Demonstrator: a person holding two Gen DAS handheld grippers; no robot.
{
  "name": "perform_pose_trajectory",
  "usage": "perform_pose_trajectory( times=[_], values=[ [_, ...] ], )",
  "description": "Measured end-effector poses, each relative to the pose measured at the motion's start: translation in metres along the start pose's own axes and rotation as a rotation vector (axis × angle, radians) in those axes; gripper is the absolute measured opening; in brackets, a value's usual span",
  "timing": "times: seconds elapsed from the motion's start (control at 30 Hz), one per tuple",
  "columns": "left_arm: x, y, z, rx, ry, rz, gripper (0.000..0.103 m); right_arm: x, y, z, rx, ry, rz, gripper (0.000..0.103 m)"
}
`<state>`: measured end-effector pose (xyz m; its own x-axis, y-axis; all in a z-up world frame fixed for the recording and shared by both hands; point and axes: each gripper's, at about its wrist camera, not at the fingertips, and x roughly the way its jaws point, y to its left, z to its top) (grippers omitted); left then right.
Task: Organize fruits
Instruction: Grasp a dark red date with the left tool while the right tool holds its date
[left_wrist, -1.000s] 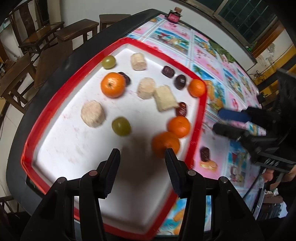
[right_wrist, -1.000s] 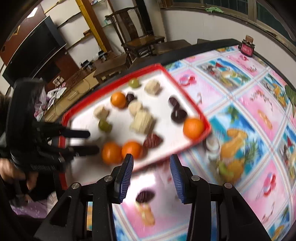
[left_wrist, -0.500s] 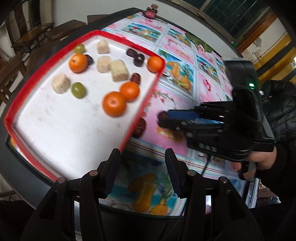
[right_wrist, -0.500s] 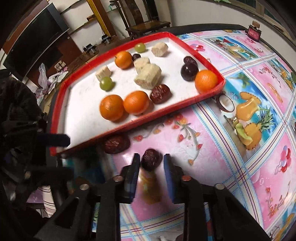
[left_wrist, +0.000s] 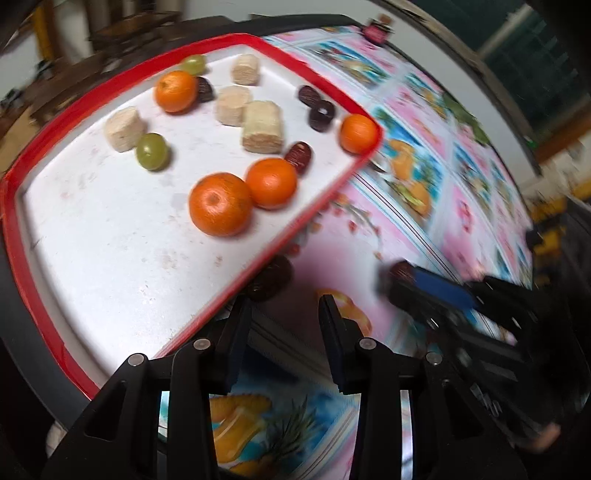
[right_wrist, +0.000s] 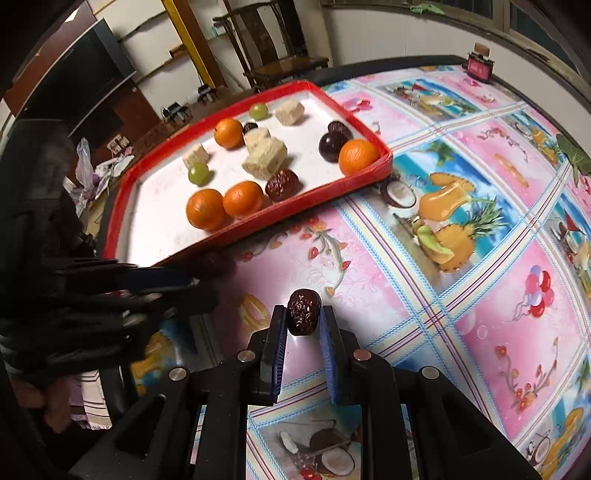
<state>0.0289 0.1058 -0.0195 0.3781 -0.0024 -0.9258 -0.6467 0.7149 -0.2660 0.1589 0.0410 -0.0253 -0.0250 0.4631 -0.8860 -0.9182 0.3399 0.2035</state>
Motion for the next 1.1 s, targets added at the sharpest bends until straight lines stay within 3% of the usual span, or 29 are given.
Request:
perform_pose_trajectory(
  times=[0.23, 0.33, 0.4, 0.67, 1.1],
  values=[
    [0.013, 0.0, 0.006, -0.09, 0.018, 0.087, 0.036, -0.011, -0.01, -0.005, 0.017, -0.042, 0.043, 0.018],
    [0.014, -0.003, 0.006, -0.079, 0.028, 0.11, 0.036, -0.011, -0.015, -0.007, 0.021, -0.049, 0.066, 0.018],
    [0.013, -0.001, 0.006, -0.075, 0.034, 0.113, 0.03, -0.01, -0.016, -0.008, 0.026, -0.049, 0.076, 0.018],
    [0.011, 0.0, -0.001, -0.022, 0.057, 0.087, 0.029, -0.004, -0.019, -0.01, 0.046, -0.05, 0.093, 0.018],
    [-0.005, -0.003, -0.026, 0.082, 0.09, -0.026, 0.028, -0.007, -0.001, -0.006, 0.026, -0.044, 0.067, 0.018]
  ],
)
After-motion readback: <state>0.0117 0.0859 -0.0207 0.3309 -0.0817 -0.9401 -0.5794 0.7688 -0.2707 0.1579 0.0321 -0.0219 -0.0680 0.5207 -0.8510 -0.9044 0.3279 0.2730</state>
